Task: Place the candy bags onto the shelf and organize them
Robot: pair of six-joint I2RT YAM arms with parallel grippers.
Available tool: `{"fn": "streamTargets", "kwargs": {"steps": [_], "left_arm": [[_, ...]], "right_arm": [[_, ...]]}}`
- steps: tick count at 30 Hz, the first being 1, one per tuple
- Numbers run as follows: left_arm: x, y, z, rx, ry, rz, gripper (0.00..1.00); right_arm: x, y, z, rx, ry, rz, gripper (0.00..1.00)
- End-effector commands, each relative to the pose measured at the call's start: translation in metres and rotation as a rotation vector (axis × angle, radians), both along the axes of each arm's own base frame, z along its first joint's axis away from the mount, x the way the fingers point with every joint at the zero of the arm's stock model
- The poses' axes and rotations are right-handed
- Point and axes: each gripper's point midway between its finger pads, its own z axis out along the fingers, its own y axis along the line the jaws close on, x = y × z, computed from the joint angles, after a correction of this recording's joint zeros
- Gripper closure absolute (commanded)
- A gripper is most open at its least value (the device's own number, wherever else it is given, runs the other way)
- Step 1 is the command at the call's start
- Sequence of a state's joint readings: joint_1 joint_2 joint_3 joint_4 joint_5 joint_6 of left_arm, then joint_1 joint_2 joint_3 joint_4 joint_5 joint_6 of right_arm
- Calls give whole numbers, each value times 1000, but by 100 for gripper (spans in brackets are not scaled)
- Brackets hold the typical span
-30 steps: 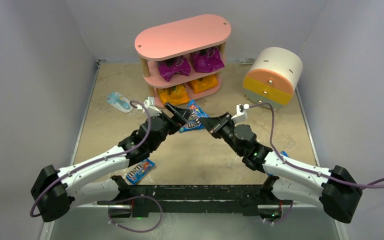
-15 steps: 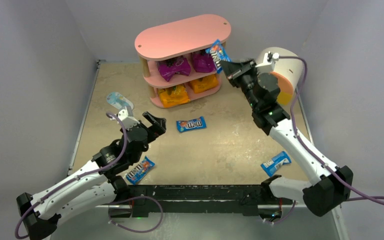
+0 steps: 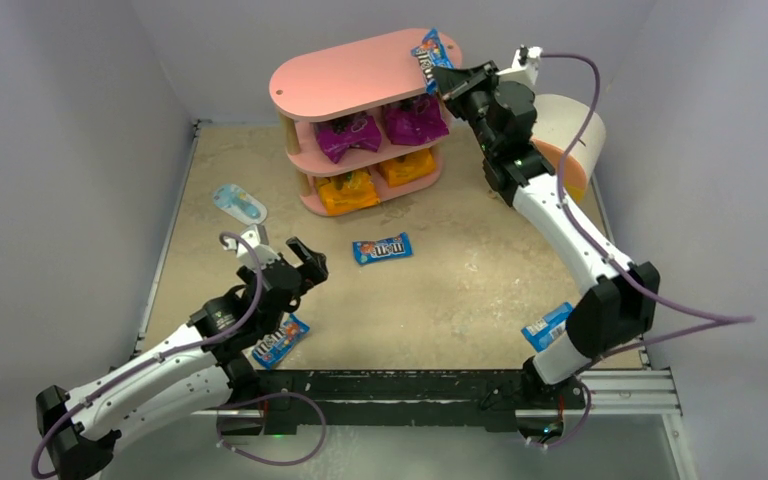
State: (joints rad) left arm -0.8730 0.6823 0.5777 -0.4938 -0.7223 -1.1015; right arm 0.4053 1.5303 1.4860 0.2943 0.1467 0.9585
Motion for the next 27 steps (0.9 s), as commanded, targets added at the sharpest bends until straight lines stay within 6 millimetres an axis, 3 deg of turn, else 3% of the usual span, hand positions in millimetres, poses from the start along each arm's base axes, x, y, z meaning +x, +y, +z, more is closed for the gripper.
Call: {"fn": "streamTargets", "kwargs": {"steps": [1,4,9,14,24,27], "left_arm": [[1,1,-1,-13,-7,19,2],[2,-2,0,-16,-8,15,2],[4,-4,-1,-10,-5,11,1],[5,-6,-2,-11,-5,6,1],[7,-9,2,11,-7,-11,0],[7,-10,3,16,-10,-18,0]], "right_arm": [[24,-1,37,-21,-89,-49,100],[37,8,37,-43,-85,-32,100],[57,4,24,-50,-51,-93,99],[65,7,14,-89,-9,-80,93],[63,-15,8,-125,30,-137,63],[62,-24,7,-136,46,-157,49]]}}
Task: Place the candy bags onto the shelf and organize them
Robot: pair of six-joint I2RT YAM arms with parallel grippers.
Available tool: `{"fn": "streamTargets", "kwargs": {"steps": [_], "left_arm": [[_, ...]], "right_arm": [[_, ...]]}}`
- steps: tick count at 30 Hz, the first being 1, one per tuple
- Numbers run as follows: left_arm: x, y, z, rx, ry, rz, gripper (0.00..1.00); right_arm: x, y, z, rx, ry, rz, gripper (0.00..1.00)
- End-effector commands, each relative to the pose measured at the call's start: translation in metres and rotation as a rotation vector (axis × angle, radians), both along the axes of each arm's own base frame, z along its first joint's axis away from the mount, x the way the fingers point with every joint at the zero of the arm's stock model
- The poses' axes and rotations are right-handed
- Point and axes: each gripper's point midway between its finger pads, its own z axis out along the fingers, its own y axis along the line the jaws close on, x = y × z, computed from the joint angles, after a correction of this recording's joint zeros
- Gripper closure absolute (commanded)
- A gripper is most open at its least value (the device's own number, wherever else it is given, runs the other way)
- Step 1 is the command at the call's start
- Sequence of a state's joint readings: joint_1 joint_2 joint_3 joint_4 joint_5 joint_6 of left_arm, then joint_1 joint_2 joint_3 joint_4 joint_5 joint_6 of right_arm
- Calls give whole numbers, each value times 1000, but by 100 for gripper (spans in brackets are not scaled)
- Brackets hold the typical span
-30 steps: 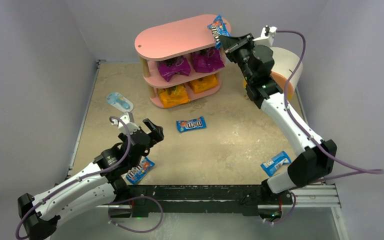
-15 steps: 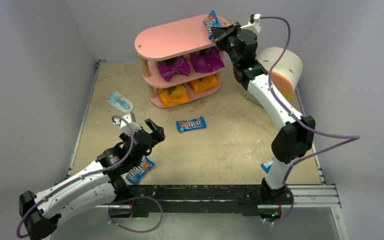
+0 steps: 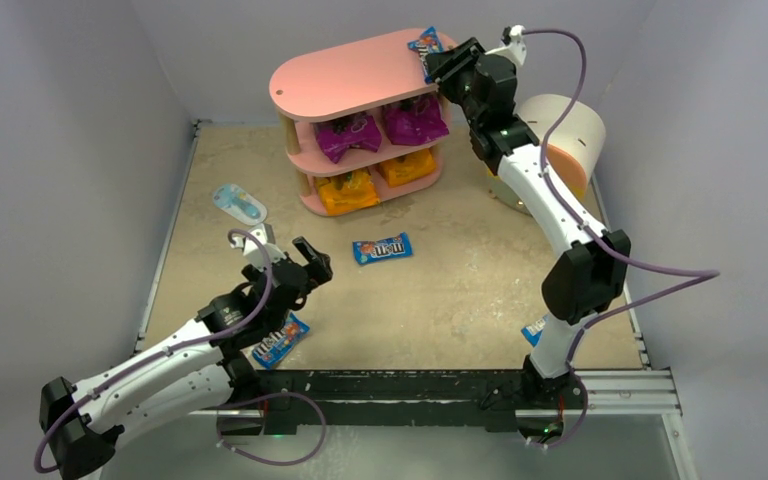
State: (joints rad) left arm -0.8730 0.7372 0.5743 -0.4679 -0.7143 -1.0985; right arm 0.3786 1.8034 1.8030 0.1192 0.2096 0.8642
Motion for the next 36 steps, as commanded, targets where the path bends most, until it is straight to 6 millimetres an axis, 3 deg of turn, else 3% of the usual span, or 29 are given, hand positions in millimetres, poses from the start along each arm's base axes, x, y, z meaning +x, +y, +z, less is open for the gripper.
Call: {"fn": "streamTargets", "kwargs": {"steps": [1,8,13,17,20,24,27,29,31,34,36], "left_arm": [[4,-4,14,-9,-35,-9,0],[5,-7,19,-3,-44,-27,0],[8,-12,22,13,-39,-46,0],[13,-24,23,9,-46,-78,0],[20,-35,23,8,-63,-109,0],[33,-59,22,-27,-68,-192,0],[54,-72,8,-100,-45,-277,4],[76,-69,1,-146,-34,-304,9],[92,-77,-2,-162,-53,-362,11],[109,-83,-19,-185,-29,-417,17],[114,-88,-40,-217,23,-449,24]], "right_arm": [[-12,-27,39,-9,-55,-69,44],[-20,-46,41,-50,-46,-118,5],[-35,-57,40,-107,-32,-134,2],[-59,-67,32,-149,-24,-130,2],[-88,-77,23,-187,-32,-123,2],[-141,-81,-4,-234,-50,-36,2],[-193,-78,-23,-224,-123,73,2],[-221,-73,-53,-243,-148,155,2],[-246,-69,-69,-257,-198,223,2],[-276,-64,-86,-264,-241,305,2],[-286,-65,-96,-275,-225,323,2]]}}
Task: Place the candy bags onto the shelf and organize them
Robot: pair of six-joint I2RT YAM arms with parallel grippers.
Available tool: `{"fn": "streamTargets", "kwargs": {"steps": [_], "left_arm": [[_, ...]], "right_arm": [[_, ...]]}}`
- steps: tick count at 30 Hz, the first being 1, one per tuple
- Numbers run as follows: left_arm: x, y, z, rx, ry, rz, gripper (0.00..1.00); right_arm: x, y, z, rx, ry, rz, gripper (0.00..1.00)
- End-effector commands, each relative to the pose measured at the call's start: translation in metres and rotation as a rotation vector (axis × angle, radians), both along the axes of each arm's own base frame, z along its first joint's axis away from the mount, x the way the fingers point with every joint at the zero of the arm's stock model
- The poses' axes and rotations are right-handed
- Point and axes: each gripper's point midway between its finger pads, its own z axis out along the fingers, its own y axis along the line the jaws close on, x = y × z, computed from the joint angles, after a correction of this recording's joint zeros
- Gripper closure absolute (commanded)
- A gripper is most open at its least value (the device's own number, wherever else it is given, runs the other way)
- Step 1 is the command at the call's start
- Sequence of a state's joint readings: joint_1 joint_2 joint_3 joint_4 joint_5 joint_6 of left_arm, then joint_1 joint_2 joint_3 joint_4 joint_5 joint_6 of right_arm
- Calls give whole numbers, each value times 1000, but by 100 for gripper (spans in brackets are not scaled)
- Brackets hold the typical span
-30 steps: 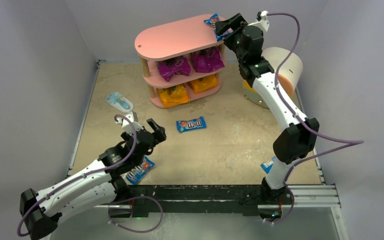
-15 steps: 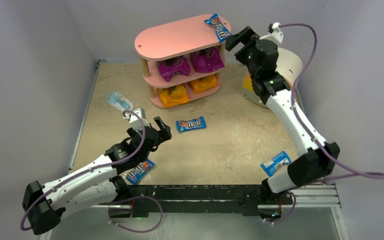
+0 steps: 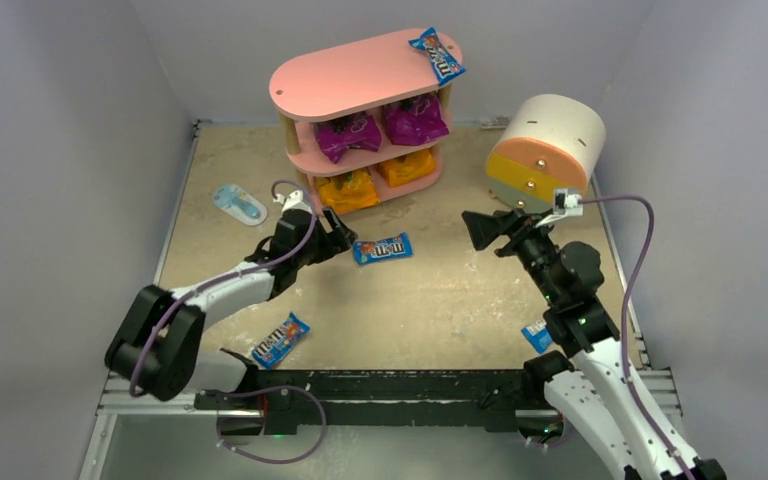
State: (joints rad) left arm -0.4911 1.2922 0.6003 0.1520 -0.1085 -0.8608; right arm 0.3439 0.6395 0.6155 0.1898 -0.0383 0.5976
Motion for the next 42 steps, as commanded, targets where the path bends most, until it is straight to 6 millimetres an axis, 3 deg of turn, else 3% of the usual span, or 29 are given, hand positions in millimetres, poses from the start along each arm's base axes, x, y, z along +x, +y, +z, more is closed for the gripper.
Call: {"fn": "streamTargets", "kwargs": {"steps": [1,5,7,11,15,19,24,26,32,34,38,42], "left_arm": [[16,-40,13,-146,-71,-219,26],[15,-44,-25,-142,29,-222,38],[15,-39,-40,-126,65,-187,38],[15,-46,-56,-135,96,-204,40],[19,-52,-73,-85,136,-204,48],[19,-54,-86,-15,164,-193,65],[25,-54,-95,68,180,-190,96],[27,-55,-92,89,164,-211,100],[32,-69,-53,128,-6,-382,100],[27,-77,-30,107,-84,-459,100],[10,-101,35,64,-268,-690,100],[12,-93,73,98,-247,-655,100]], "right_arm": [[-25,11,0,-40,-74,123,2],[-26,4,-13,-66,-16,86,2],[-26,3,-15,-73,-4,80,2],[-24,3,-18,-87,13,79,2],[-20,-1,-24,-95,36,52,2],[-19,-5,-22,-95,36,28,2],[-17,-7,-28,-110,45,16,2],[-16,-7,-30,-116,50,19,2],[-16,-7,-38,-160,47,25,2],[-15,-7,-41,-168,50,28,2],[-16,2,-31,-243,-63,99,2],[-15,19,-24,-243,-143,185,2]]}}
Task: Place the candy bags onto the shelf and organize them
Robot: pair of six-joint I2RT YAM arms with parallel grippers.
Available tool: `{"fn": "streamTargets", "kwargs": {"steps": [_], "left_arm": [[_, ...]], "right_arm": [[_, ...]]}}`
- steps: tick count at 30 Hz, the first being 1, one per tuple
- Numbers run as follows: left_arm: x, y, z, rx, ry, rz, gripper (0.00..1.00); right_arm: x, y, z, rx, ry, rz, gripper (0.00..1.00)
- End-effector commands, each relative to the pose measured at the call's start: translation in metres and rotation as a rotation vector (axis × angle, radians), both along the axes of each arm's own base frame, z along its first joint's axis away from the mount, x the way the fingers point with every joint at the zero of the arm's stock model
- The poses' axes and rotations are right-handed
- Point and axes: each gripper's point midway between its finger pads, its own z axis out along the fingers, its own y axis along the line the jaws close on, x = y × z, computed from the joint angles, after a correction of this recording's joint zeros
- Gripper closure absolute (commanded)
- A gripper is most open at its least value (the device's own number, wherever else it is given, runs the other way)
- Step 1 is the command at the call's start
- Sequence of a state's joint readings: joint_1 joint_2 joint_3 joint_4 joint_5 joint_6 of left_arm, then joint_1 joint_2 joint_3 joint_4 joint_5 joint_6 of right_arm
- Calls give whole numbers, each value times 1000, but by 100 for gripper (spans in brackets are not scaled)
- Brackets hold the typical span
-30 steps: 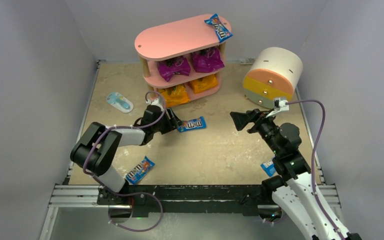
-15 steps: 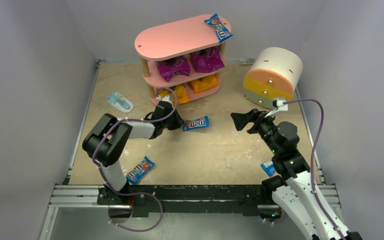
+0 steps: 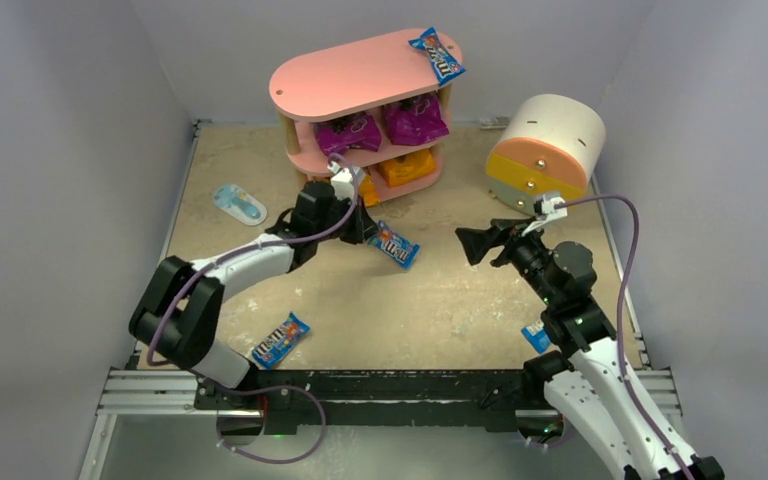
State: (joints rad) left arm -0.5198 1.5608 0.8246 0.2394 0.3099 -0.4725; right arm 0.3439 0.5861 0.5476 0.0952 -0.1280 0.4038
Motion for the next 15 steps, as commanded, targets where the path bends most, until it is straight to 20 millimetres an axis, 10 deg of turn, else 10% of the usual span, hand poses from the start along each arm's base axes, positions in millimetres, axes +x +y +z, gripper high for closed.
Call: {"fn": "streamTargets", "kwargs": {"steps": [1,15], "left_arm": [[2,-2,70,14,-66,-46,100],[-38,-2,190,-321,176,-82,100]], "right_arm": [[0,23,26,-51,-200,162,2],[9,88,81,-885,-1181,288,2]]}}
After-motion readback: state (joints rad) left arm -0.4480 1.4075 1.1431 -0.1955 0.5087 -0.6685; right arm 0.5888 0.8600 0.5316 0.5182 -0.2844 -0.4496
